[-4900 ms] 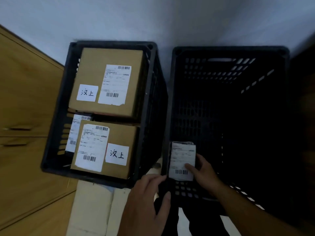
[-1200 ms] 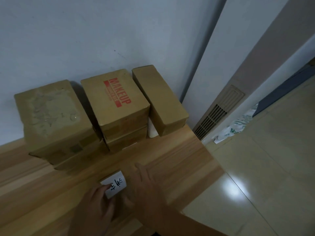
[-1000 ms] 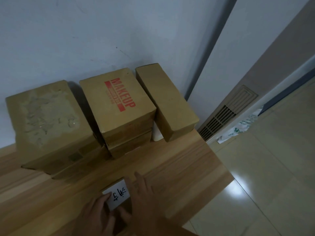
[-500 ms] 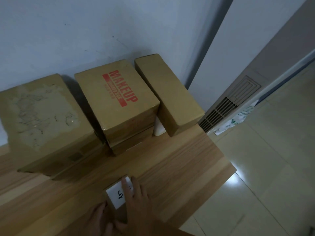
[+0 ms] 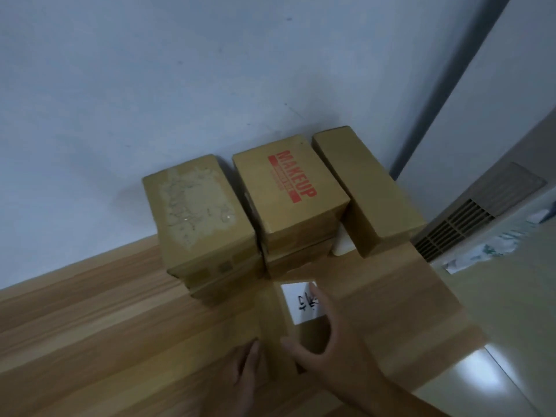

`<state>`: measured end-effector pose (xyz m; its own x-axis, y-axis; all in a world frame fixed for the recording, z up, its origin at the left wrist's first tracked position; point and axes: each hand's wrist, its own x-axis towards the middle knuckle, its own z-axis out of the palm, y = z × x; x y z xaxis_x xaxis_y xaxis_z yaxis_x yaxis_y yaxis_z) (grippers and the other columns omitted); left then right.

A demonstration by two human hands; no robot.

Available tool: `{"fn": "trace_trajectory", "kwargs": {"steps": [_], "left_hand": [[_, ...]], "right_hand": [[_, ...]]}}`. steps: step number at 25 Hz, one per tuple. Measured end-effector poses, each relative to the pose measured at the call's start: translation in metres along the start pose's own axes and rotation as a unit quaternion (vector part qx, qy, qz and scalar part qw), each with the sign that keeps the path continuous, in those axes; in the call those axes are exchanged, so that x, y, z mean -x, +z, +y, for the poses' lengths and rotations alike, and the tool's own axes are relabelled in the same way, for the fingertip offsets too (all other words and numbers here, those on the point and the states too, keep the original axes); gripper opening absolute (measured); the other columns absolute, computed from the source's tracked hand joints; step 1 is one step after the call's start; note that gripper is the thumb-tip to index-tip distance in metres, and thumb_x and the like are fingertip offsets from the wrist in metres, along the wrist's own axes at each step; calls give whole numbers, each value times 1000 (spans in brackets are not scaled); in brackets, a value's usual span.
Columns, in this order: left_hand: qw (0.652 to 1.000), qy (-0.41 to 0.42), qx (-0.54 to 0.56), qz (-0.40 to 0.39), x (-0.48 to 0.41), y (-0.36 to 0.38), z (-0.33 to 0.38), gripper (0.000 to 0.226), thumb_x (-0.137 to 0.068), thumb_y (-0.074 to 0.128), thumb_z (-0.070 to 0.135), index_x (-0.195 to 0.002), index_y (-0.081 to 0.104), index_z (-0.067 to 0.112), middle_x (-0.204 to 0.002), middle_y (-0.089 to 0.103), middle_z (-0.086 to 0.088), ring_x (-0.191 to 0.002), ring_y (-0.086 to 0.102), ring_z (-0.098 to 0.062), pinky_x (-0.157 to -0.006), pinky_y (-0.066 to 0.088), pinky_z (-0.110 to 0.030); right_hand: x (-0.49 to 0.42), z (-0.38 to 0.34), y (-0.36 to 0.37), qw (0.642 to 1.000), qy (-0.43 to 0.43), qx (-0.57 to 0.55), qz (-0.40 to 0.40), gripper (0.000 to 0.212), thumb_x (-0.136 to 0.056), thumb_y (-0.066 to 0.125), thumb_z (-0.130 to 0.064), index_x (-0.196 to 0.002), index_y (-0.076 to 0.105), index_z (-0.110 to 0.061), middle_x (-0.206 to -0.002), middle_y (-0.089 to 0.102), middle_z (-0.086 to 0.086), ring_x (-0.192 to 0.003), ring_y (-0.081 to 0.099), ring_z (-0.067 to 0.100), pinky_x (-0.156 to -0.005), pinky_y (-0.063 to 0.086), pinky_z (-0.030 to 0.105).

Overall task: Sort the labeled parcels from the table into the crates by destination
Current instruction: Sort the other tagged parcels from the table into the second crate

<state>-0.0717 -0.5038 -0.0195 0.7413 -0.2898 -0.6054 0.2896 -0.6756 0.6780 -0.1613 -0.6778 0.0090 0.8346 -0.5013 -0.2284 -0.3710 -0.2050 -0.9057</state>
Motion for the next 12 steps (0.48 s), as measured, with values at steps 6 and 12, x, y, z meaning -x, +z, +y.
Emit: {"fn": "trace_trajectory", "kwargs": {"steps": [6, 12], "left_hand": [[990, 8, 135, -26, 19, 22, 12, 15, -79, 53, 79, -86, 65, 73, -95, 62, 49, -96, 53, 29, -85, 40, -4], [938, -17, 337, -84, 30, 35, 13, 74, -66, 77, 71, -127, 66, 30, -127, 69, -2, -122, 63, -26, -104, 49, -55]], "right_hand": [[5, 12, -24, 986, 56, -150, -41, 98, -49, 86, -75, -137, 45, -63, -138, 53, -28, -123, 58, 4, -97, 56, 33], [4, 33, -29, 940, 119, -298, -119, 88, -58, 93, -58, -137, 56, -50, -142, 59, -10, -121, 66, 18, -85, 61, 47]]}}
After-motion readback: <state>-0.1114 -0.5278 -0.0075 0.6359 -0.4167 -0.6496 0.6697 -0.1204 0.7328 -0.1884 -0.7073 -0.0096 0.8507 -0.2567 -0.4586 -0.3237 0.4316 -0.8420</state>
